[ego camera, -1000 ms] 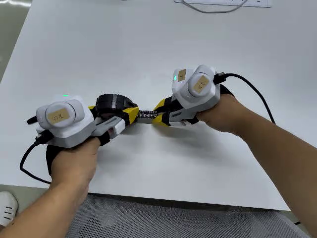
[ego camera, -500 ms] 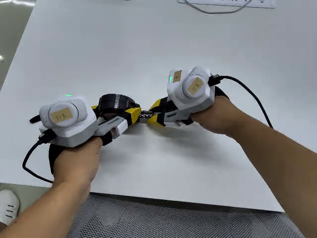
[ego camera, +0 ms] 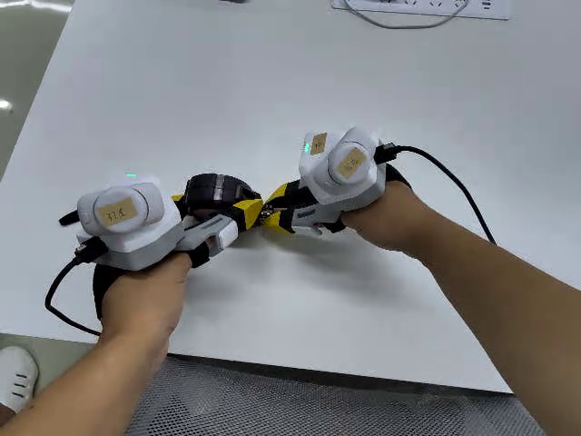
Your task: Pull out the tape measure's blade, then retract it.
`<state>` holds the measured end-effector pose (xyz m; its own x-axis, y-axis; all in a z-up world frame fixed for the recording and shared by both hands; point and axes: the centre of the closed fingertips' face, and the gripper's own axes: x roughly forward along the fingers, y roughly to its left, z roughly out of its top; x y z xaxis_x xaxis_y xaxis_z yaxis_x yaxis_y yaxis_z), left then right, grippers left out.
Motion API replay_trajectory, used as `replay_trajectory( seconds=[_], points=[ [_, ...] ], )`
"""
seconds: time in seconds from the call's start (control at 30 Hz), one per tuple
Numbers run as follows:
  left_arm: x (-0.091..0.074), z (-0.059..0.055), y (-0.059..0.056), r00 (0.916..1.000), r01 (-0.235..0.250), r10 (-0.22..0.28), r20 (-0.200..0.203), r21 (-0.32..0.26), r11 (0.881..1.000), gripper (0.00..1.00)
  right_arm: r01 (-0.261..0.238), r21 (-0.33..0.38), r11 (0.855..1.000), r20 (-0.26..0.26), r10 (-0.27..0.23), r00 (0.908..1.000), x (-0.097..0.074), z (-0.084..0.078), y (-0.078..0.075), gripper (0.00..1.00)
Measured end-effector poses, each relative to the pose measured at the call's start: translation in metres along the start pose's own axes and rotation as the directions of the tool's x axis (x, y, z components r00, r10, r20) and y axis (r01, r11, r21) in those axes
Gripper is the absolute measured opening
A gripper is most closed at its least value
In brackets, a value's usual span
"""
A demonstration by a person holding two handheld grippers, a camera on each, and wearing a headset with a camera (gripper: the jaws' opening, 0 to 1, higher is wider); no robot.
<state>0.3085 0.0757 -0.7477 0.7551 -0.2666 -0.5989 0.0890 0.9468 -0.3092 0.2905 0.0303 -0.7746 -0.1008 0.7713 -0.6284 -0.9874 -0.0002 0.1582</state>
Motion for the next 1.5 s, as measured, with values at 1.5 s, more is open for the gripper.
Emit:
replay_trajectory(
  seconds=[1.5],
  points=[
    [-0.002,0.000,-0.007,0.9996,0.026,-0.027,0.013,0.051,0.998,0.67,0.013,0.054,0.998,0.042,-0.015,0.9990,-0.011,0.000,0.007,0.30]
  ],
)
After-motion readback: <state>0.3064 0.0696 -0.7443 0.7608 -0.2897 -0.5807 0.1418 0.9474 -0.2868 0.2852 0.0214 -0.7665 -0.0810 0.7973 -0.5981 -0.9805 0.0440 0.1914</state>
